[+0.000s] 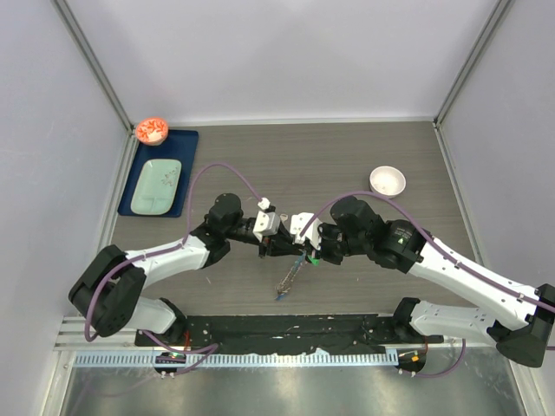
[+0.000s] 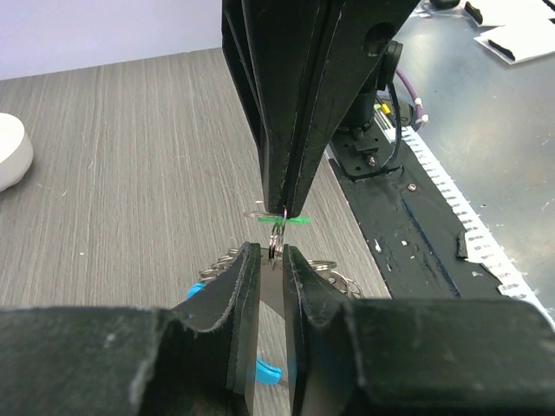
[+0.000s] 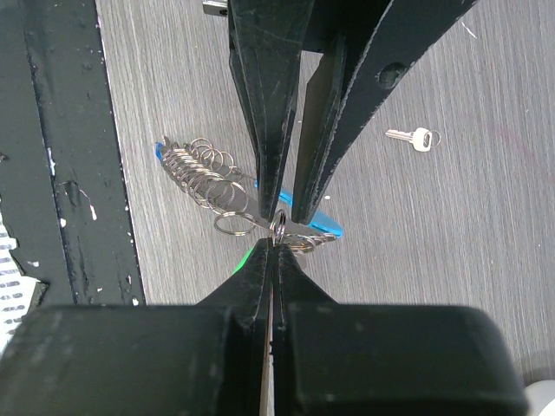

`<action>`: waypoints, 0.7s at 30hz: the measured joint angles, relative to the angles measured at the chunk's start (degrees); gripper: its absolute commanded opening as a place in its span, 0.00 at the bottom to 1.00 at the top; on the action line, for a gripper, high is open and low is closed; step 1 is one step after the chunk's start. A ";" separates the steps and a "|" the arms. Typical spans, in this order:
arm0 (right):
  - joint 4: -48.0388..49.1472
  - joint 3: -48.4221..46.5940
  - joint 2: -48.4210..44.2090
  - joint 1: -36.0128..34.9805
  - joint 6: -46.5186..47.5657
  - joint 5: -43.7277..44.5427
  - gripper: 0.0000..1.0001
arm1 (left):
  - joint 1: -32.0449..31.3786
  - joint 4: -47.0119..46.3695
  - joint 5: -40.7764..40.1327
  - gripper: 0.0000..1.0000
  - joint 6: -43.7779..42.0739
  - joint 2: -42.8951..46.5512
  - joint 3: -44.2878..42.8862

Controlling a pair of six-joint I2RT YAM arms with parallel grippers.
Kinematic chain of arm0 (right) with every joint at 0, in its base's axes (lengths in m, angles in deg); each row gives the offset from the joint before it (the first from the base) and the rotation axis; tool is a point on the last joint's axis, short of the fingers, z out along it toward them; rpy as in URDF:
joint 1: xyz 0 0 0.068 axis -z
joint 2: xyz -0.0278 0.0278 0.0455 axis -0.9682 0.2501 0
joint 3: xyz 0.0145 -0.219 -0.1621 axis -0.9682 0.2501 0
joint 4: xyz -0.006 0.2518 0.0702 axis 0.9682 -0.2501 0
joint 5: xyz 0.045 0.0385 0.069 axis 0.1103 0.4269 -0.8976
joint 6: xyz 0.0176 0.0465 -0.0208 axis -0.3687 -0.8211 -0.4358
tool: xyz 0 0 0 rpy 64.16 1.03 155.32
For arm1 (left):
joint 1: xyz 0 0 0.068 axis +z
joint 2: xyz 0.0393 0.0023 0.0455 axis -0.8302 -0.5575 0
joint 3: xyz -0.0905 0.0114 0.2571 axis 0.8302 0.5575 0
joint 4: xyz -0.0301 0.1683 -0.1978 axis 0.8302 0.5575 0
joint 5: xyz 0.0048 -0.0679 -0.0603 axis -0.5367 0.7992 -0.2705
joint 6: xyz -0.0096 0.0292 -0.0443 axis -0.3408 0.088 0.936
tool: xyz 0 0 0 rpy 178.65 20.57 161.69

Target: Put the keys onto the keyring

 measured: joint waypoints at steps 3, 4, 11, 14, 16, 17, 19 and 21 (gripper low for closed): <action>0.00 0.00 0.00 0.00 0.00 0.00 0.01 | -0.02 -0.02 0.20 0.20 0.17 -0.35 0.00; 0.00 0.00 0.00 0.00 0.00 0.00 0.01 | -0.02 -0.07 0.22 0.20 0.20 -0.48 0.00; 0.00 0.00 0.00 0.00 0.00 0.00 0.01 | -0.17 -0.22 0.00 0.00 1.09 -0.96 0.00; 0.00 0.00 0.00 0.00 0.00 0.28 0.01 | -0.17 -0.35 -0.96 0.00 1.79 -0.96 0.04; 0.00 0.02 -0.02 0.00 0.00 0.70 0.01 | -0.20 -1.46 -2.38 0.00 3.19 -0.92 0.52; 0.07 0.09 -0.09 0.00 0.00 0.92 0.01 | -0.24 -2.67 -2.97 0.00 4.37 -0.87 1.14; 0.13 0.33 -0.15 0.00 0.00 1.38 0.01 | -0.22 -6.05 -4.72 0.00 7.45 -0.74 2.75; 0.24 0.79 -0.35 0.00 -0.02 1.99 0.01 | 0.04 -10.62 -6.80 0.00 11.08 -0.70 5.05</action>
